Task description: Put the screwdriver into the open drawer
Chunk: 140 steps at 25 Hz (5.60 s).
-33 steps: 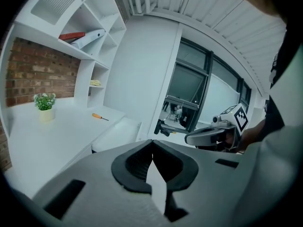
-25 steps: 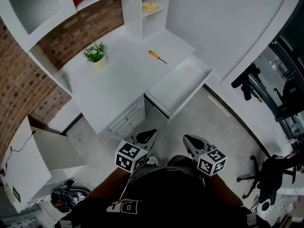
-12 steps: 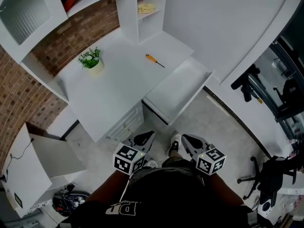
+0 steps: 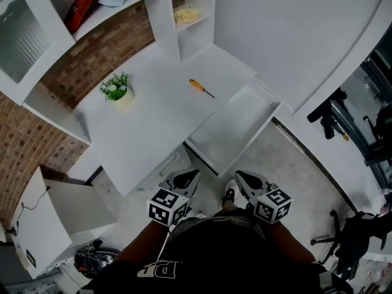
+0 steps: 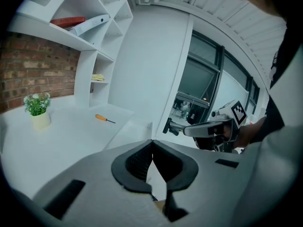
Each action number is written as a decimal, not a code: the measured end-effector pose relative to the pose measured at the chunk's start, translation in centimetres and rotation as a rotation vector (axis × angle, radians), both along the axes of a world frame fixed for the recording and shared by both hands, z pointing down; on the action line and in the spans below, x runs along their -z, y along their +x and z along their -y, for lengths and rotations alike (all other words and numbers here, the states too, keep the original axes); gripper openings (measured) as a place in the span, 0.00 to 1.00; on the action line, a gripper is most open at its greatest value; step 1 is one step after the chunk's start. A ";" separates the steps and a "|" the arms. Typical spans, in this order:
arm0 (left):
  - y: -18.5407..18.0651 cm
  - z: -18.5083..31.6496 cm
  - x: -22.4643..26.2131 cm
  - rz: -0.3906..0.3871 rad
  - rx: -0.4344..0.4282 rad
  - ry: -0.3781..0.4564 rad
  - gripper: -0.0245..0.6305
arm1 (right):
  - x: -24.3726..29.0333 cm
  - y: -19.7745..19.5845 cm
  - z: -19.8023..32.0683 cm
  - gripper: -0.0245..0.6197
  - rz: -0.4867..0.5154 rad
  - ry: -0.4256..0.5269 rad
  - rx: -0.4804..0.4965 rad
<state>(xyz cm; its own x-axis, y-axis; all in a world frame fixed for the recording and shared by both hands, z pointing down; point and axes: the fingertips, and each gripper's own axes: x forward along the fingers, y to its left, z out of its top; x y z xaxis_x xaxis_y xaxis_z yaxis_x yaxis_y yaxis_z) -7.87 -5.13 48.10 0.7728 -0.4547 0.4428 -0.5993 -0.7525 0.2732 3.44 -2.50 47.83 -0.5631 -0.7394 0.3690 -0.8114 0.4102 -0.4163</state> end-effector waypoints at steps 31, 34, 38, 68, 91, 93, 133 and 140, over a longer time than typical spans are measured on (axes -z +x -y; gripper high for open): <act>8.9 16.2 -0.1 0.163 0.107 0.036 0.07 | -0.9 8.0 15.1 0.05 0.104 0.007 0.152; 8.3 18.9 -0.1 0.174 0.067 0.048 0.07 | -1.2 7.9 15.9 0.05 0.092 -0.011 0.096; 7.7 22.4 -0.1 0.216 -0.020 0.080 0.07 | -1.2 8.0 16.9 0.05 0.070 -0.026 -0.004; 7.9 40.3 -15.2 0.737 -0.750 0.421 0.20 | -4.2 3.6 16.6 0.05 -0.073 -0.111 -0.393; 9.5 43.3 -24.3 1.110 -1.211 0.430 0.23 | -5.5 7.0 15.4 0.05 -0.053 -0.181 -0.535; 9.4 43.3 -24.6 1.133 -1.245 0.410 0.22 | -5.5 7.3 15.3 0.05 -0.047 -0.184 -0.548; 5.9 33.0 -14.3 0.678 -0.467 -0.032 0.17 | -1.9 10.3 16.3 0.05 -0.026 -0.049 -0.334; 7.5 26.7 -13.1 0.589 -0.370 -0.109 0.17 | -2.3 11.1 15.1 0.05 0.011 -0.049 -0.265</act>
<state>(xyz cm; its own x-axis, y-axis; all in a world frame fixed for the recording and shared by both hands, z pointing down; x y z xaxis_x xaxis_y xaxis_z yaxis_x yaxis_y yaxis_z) -0.39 -31.83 61.20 0.4858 -0.1376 0.8631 -0.3805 -0.9223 0.0671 14.50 -17.63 50.09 -0.3563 -0.8430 0.4030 -0.8833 0.1631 -0.4396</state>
